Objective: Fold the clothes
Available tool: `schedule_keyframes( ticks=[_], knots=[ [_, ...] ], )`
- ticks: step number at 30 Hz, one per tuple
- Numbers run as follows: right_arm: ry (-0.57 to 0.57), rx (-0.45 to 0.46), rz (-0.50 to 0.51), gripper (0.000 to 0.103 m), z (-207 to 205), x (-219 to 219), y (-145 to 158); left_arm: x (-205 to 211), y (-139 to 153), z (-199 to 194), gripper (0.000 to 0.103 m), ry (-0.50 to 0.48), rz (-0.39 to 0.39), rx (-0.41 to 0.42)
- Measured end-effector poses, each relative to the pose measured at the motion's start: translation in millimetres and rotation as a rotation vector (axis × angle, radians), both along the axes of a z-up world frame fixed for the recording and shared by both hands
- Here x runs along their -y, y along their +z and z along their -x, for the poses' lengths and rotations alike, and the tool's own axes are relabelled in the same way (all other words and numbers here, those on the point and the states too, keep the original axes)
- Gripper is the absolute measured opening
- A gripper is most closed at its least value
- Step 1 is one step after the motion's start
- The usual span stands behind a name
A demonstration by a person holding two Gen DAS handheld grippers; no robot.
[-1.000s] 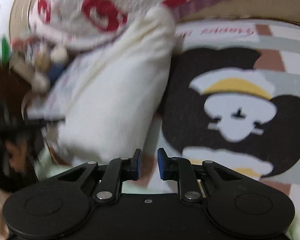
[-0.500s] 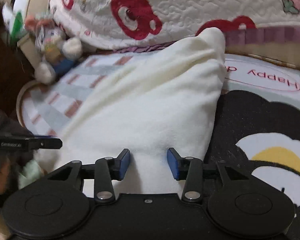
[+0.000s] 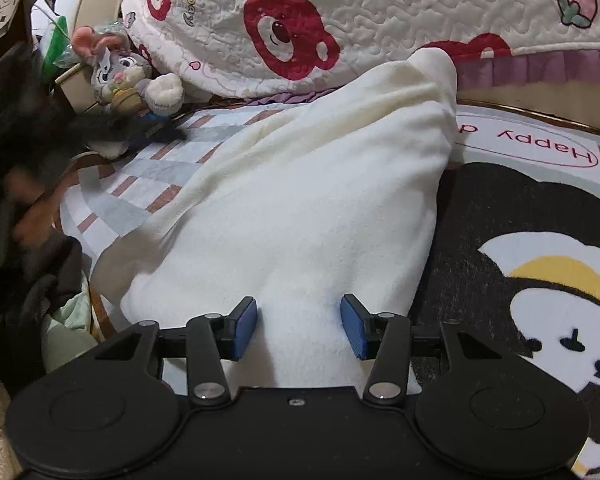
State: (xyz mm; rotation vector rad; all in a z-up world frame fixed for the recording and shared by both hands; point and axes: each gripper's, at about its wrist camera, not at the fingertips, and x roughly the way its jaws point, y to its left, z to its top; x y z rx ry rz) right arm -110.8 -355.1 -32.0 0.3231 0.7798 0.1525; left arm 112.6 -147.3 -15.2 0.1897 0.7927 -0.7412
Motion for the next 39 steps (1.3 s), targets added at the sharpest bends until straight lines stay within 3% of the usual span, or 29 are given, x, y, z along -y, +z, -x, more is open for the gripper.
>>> schedule_keyframes(
  ticks=[2,4,7,11,13,14,15,23,26,29,31,33,37,39],
  knots=[
    [0.007,0.009,-0.001,0.053,0.7,0.2,-0.7,30.5,-4.3,-25.1,0.070,-0.057,-0.015,-0.014],
    [0.007,0.019,-0.016,0.053,2.3,2.3,-1.6,44.6,-11.9,-55.3,0.070,-0.028,0.029,-0.068],
    [0.006,0.030,-0.048,0.053,4.8,7.5,-3.2,59.0,-26.8,-89.3,0.077,-0.009,0.082,-0.210],
    [0.002,0.041,-0.081,0.053,7.1,11.7,-5.8,72.2,-38.1,-95.4,0.077,-0.031,0.029,-0.250],
    [0.000,0.046,-0.096,0.054,8.1,13.5,-7.2,72.5,-36.6,-95.3,0.063,-0.007,0.008,-0.224],
    [0.000,0.048,-0.100,0.054,8.6,14.1,-7.6,72.6,-35.8,-95.3,0.024,0.005,-0.003,-0.210],
    [0.000,0.049,-0.099,0.054,8.9,14.2,-7.5,72.8,-35.0,-95.3,0.010,0.017,-0.013,-0.197],
    [-0.012,0.057,-0.048,0.054,11.3,7.8,-2.2,73.3,-29.9,-95.6,0.007,0.112,-0.095,-0.094],
    [-0.026,0.097,0.130,0.056,19.8,-12.7,16.6,69.4,-44.0,-100.6,0.008,0.150,-0.085,-0.132],
    [0.017,0.171,0.284,0.057,27.0,-31.9,28.4,85.4,-40.7,-85.9,0.014,0.131,-0.141,-0.035],
    [0.027,0.149,0.234,0.057,23.6,-28.0,23.9,101.7,-31.8,-71.2,0.019,0.089,-0.174,0.070],
    [0.015,0.120,0.181,0.057,20.9,-20.3,18.5,117.7,-19.3,-58.0,0.034,0.013,-0.145,0.117],
    [-0.003,0.090,0.106,0.058,19.6,-9.3,10.4,143.2,1.2,-36.3,0.033,-0.151,-0.042,0.046],
    [-0.004,0.083,0.092,0.058,18.6,-8.8,7.9,158.6,-2.6,-32.4,0.034,-0.198,-0.028,-0.043]
  ],
)
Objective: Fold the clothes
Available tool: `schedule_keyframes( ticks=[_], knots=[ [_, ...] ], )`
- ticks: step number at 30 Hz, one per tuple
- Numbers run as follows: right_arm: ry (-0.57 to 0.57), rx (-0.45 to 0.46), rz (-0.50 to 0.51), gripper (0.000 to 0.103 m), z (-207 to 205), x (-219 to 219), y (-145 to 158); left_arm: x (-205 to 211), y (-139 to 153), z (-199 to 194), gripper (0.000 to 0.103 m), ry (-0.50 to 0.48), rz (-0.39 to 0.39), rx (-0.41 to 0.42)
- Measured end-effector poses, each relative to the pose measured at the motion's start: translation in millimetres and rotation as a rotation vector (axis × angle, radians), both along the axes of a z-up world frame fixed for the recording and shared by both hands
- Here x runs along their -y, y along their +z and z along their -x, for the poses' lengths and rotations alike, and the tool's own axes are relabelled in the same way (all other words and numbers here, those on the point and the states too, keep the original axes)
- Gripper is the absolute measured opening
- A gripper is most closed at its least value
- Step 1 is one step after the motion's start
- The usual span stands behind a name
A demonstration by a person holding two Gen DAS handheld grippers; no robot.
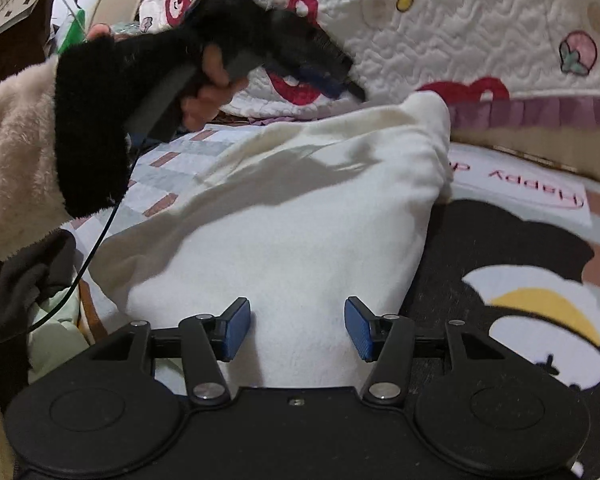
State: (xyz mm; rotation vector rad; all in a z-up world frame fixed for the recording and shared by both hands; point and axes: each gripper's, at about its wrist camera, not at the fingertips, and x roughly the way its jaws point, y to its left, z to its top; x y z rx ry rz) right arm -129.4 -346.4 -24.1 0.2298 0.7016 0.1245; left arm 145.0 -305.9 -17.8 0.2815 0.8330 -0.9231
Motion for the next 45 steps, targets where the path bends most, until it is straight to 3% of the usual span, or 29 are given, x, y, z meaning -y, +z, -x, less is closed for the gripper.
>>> schedule_keyframes(
  ticks=[2,6,8,15,18,22,24,27,29,30,32,34,38,41,42,43,44,45],
  knots=[
    [0.001,-0.005,-0.008,0.058,-1.3,-0.4,-1.7,16.7,-9.0,-2.1,0.033,-0.004,-0.017,-0.093],
    [0.002,-0.011,-0.018,0.058,-3.2,1.3,-4.2,40.1,-40.5,-37.9,0.022,0.249,-0.108,-0.179],
    [-0.005,-0.006,-0.028,0.059,-1.8,3.0,-4.7,51.9,-47.1,-48.7,0.022,0.304,-0.079,-0.221],
    [0.000,-0.005,-0.067,0.060,2.6,7.5,-6.7,73.0,-59.8,-60.5,0.009,0.372,-0.209,-0.106],
    [0.005,-0.008,-0.082,0.061,3.5,9.2,-8.2,59.5,-60.5,-64.5,0.010,0.437,-0.294,-0.010],
    [0.014,-0.011,-0.097,0.061,5.9,11.4,-8.8,2.2,-34.8,-58.6,0.018,0.482,-0.124,-0.040],
    [0.032,-0.016,-0.098,0.063,7.0,11.1,-9.0,-27.7,-20.8,-45.6,0.043,0.458,-0.102,-0.008],
    [0.050,-0.033,-0.085,0.063,7.1,9.4,-8.7,-63.2,-16.3,-27.7,0.044,0.411,-0.153,0.014],
    [0.057,-0.046,-0.078,0.063,7.1,8.4,-8.5,-89.0,-16.8,-24.0,0.040,0.474,-0.147,-0.001],
    [0.060,-0.057,-0.085,0.063,8.0,8.8,-9.0,-102.7,-16.5,-23.1,0.038,0.510,-0.132,-0.020],
    [0.064,-0.083,-0.098,0.063,9.6,9.8,-10.0,-133.1,-13.1,-24.2,0.036,0.584,-0.022,-0.125],
    [0.070,-0.112,-0.102,0.064,10.8,9.9,-11.8,-146.6,-12.6,-14.7,0.035,0.603,-0.001,-0.118],
    [0.138,-0.247,-0.057,0.064,10.1,9.1,-10.0,-155.5,-18.2,9.1,0.038,0.540,-0.009,-0.112],
    [0.115,-0.187,-0.124,0.062,19.4,33.6,5.1,-151.5,-22.6,17.9,0.040,0.488,-0.063,-0.055],
    [0.092,-0.149,-0.155,0.061,21.3,44.9,10.5,-149.3,-26.2,15.4,0.029,0.491,-0.096,-0.032],
    [0.058,-0.116,-0.187,0.062,18.7,56.7,12.3,-146.8,-30.5,12.1,0.011,0.497,-0.125,-0.002],
    [0.015,-0.082,-0.232,0.063,11.7,70.6,11.8,-144.6,-34.9,8.6,0.004,0.494,-0.149,0.032],
    [-0.015,-0.060,-0.266,0.064,6.0,80.0,10.1,-143.0,-38.9,5.7,0.004,0.499,-0.163,0.060]
  ],
)
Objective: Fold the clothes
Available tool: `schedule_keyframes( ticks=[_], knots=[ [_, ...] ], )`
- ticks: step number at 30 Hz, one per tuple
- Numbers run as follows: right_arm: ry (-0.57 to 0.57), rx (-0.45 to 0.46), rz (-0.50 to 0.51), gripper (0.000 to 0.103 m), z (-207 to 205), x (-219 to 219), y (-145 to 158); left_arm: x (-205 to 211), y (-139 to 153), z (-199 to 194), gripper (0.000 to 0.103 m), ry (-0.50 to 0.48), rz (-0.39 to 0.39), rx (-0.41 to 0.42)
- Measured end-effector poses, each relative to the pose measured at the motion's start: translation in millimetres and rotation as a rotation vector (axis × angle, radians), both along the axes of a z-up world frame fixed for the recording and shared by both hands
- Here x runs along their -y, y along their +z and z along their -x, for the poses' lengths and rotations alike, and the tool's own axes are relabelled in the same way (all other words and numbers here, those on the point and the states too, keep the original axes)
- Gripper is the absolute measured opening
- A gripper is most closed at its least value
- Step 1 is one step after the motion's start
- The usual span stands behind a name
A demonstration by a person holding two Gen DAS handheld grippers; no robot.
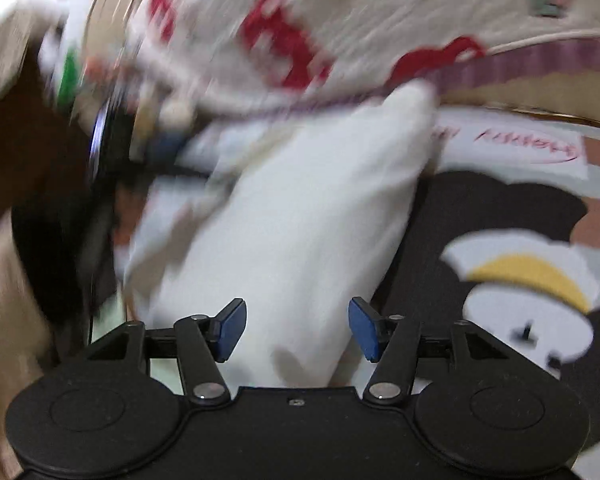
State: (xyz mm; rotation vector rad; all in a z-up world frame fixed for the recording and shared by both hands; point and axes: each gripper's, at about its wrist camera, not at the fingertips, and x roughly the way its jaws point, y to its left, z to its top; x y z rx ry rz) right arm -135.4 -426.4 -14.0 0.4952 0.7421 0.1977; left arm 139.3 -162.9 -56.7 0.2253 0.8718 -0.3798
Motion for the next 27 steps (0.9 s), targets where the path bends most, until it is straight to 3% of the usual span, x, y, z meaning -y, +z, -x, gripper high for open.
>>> schedule_keyframes(
  ticks=[5,7,9,13,16,18,21,24,27],
  knots=[
    [-0.016,-0.026,-0.059,0.064,-15.5,-2.4,-22.1,-4.2,-12.5,-16.2,0.005,0.107,0.013,-0.022],
    [-0.022,-0.036,-0.082,0.064,-21.7,-3.4,-30.9,-9.6,-10.1,-19.4,0.012,0.138,0.027,-0.027],
    [-0.029,-0.047,-0.106,0.065,-27.9,-4.3,-39.8,-22.5,-5.7,-22.9,0.024,0.176,0.035,-0.034],
    [-0.041,-0.068,-0.152,0.072,-40.3,-6.3,-57.5,-63.1,4.3,-18.2,0.022,0.237,0.035,-0.035],
    [-0.044,-0.088,-0.184,0.075,-47.8,-7.7,-70.0,-97.8,10.6,2.2,0.023,0.194,0.303,-0.161],
    [-0.010,-0.126,-0.191,0.076,-43.0,-8.0,-74.2,-112.0,12.6,21.6,0.032,0.140,0.467,-0.225],
    [-0.005,-0.167,-0.269,0.076,-37.4,-1.7,-77.8,-112.9,12.8,50.1,0.049,0.082,0.461,-0.225],
    [0.009,-0.207,-0.314,0.076,-30.2,-2.3,-79.6,-118.4,3.5,70.2,0.052,0.075,0.475,-0.269],
    [0.006,-0.245,-0.335,0.076,-26.3,-5.0,-79.4,-126.0,-14.8,83.6,0.053,0.139,0.479,-0.384]
  ],
)
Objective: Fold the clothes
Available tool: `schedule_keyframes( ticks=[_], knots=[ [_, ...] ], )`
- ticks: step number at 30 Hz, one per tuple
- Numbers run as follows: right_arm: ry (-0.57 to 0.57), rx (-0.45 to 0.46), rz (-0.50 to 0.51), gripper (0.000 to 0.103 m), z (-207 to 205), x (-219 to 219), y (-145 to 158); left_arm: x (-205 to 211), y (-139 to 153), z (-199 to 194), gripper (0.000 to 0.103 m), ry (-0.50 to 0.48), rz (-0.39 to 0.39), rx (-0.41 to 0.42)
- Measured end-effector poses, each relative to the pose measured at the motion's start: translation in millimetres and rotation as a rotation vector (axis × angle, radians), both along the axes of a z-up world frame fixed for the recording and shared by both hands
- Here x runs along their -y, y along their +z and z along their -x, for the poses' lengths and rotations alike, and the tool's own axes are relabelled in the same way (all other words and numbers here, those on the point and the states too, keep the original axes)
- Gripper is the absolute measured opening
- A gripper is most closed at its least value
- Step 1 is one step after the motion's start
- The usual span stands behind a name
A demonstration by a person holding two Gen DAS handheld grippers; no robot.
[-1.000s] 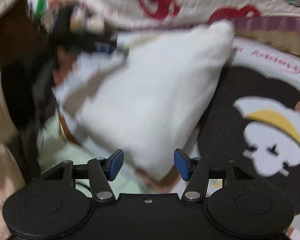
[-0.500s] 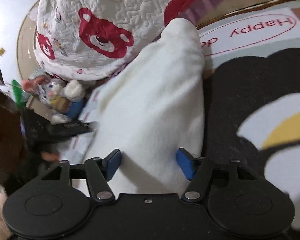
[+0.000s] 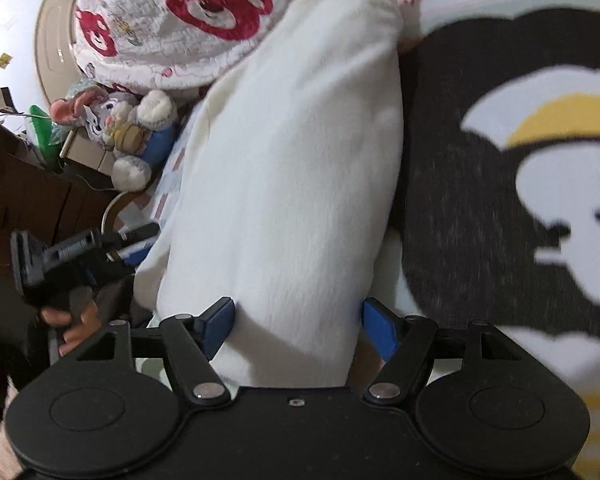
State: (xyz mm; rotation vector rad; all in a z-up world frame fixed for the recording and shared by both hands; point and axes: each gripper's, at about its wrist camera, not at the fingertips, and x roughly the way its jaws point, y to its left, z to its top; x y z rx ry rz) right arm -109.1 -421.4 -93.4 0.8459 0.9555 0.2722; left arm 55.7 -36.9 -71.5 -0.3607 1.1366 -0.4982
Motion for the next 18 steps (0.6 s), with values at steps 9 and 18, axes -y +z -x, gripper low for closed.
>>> schedule_keyframes(
  ticks=[9,18],
  knots=[
    [-0.113,-0.040,0.032,0.076,-3.7,5.9,10.5,-27.1,-35.7,13.2,0.075,0.128,0.059,-0.221],
    [-0.205,0.001,-0.028,0.076,-27.9,24.9,-6.7,-31.9,-61.1,32.6,0.076,0.301,0.272,-0.279]
  ],
)
